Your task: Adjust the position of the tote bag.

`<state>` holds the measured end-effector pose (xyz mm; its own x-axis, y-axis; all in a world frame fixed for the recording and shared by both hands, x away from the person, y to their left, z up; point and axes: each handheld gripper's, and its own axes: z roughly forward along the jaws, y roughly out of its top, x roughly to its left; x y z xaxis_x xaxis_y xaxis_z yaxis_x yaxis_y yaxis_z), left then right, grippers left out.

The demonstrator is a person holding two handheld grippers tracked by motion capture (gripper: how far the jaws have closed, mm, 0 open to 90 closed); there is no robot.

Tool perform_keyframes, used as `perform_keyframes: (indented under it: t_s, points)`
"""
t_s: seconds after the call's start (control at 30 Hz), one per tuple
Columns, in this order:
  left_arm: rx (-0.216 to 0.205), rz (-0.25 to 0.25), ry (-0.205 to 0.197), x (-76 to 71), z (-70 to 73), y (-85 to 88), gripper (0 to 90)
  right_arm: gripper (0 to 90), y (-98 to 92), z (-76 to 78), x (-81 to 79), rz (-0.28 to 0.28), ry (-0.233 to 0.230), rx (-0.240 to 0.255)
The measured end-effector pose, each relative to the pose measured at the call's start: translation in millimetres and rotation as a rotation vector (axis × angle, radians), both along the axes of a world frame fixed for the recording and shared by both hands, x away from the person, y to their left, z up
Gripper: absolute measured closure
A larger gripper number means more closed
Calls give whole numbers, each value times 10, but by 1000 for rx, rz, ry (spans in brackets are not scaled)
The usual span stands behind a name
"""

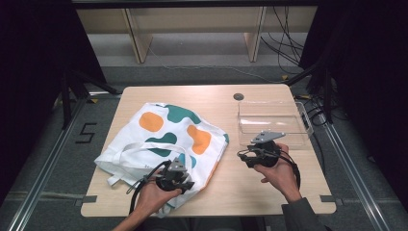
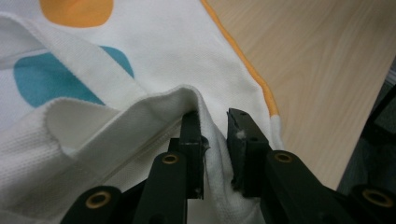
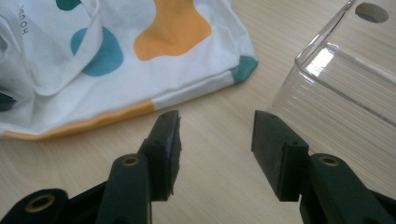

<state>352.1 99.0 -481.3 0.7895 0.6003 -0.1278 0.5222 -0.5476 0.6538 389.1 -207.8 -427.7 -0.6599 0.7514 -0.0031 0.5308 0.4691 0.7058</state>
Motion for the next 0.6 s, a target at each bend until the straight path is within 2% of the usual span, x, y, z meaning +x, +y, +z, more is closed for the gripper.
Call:
perform_keyframes:
  t_s: [0.1,0.13,0.17,0.2,0.23,0.27,0.3,0.33,0.37,0.4,0.47,0.5,0.53,0.6]
  points:
    - [-4,3,5,57,-9,-83,754,525,-7,-12,-2,-12,-8,11]
    - [-17,8,4,83,-17,-121,752,525,-13,-2,-9,-14,15,6]
    - [-38,32,15,96,-29,-163,748,525,-25,-13,2,-2,3,-2]
    - [-46,38,12,110,-35,-197,746,525,-23,-18,0,-6,10,6]
    - [-50,36,18,127,-30,-234,729,523,-24,-30,-1,-12,5,16]
    - [-50,36,18,127,-30,-234,713,521,-33,-23,-3,-4,15,3]
    - [-67,31,26,130,-20,-243,713,521,-33,-23,-3,-4,15,3]
    - [-77,27,41,117,7,-240,689,519,-31,-29,1,5,8,0]
    - [-87,1,68,60,82,-214,610,509,-1,-29,-8,11,-3,13]
    - [-107,-1,90,11,126,-196,563,503,11,-14,-22,19,4,4]
    - [-109,-14,87,-40,178,-161,531,496,34,-19,-30,27,8,14]
    - [-103,-32,95,-81,221,-118,458,491,58,-20,-43,34,11,15]
    - [-93,-51,91,-126,260,-71,449,484,87,-24,-52,49,20,22]
    - [-70,-52,57,-213,322,36,442,474,165,-53,-73,78,25,54]
